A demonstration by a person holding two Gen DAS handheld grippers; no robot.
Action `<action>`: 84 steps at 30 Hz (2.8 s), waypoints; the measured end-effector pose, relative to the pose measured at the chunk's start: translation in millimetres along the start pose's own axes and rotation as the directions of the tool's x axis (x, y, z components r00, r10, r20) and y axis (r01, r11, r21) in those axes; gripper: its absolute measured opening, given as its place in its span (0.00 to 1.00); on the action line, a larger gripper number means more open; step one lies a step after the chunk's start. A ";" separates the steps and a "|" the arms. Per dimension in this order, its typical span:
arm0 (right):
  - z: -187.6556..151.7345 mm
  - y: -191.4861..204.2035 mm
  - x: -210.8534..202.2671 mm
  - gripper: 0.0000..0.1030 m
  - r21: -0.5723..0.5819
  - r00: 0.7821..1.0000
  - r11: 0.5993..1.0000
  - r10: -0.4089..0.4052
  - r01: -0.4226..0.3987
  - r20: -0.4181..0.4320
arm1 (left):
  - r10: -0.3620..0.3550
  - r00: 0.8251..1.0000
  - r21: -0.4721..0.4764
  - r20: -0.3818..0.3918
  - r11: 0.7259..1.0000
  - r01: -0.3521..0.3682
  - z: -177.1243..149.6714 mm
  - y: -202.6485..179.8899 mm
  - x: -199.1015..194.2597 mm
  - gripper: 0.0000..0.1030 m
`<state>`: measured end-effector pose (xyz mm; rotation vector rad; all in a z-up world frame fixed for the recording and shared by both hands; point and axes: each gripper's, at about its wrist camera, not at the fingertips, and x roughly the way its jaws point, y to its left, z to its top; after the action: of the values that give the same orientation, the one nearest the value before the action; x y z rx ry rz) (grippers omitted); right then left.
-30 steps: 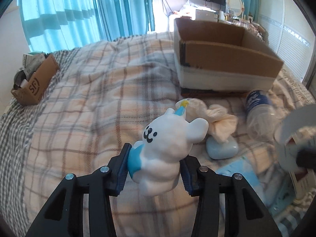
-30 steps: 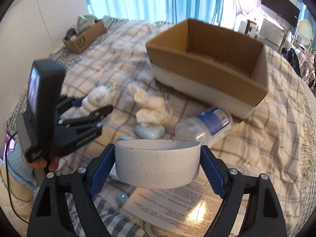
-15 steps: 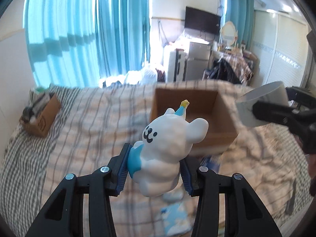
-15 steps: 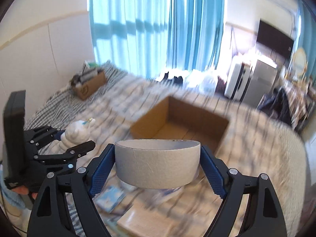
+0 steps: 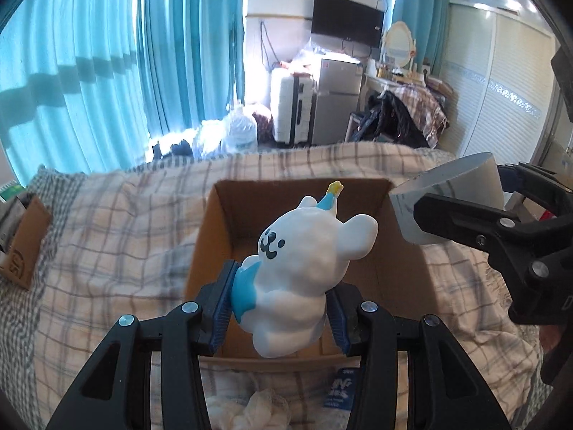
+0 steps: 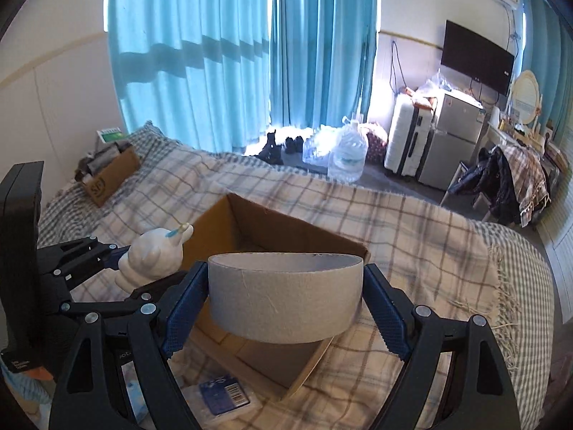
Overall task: Organize objects
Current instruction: 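Lower the bunny and tape roll into the box and open both tools, then grasp the blue tissue pack with the left tool while the right tool grasps the medicine box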
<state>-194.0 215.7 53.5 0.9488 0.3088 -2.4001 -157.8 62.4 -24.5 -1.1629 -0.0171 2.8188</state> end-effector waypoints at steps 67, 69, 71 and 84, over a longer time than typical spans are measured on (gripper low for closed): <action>-205.4 144.3 -56.2 0.99 0.042 0.953 0.984 -0.157 0.173 -0.260 | 0.050 0.972 -0.203 -0.229 0.974 -0.098 -208.4 67.3 -65.4 0.51; -210.5 149.6 -48.8 0.99 0.025 0.944 0.982 -0.175 0.190 -0.281 | 0.040 0.973 -0.214 -0.228 0.973 -0.090 -208.6 69.6 -66.3 0.51; -212.8 150.5 -43.9 0.99 0.008 0.935 0.977 -0.202 0.213 -0.292 | 0.034 0.973 -0.213 -0.227 0.973 -0.084 -209.5 70.9 -67.9 0.51; -210.4 140.9 -25.8 0.99 0.029 0.924 0.973 -0.206 0.227 -0.322 | 0.014 0.969 -0.206 -0.247 0.976 -0.066 -213.9 64.9 -61.7 0.51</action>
<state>19.0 191.4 -83.8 1.4023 0.4783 -2.4607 31.0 -12.9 -135.9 -1.5666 -0.2876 2.7387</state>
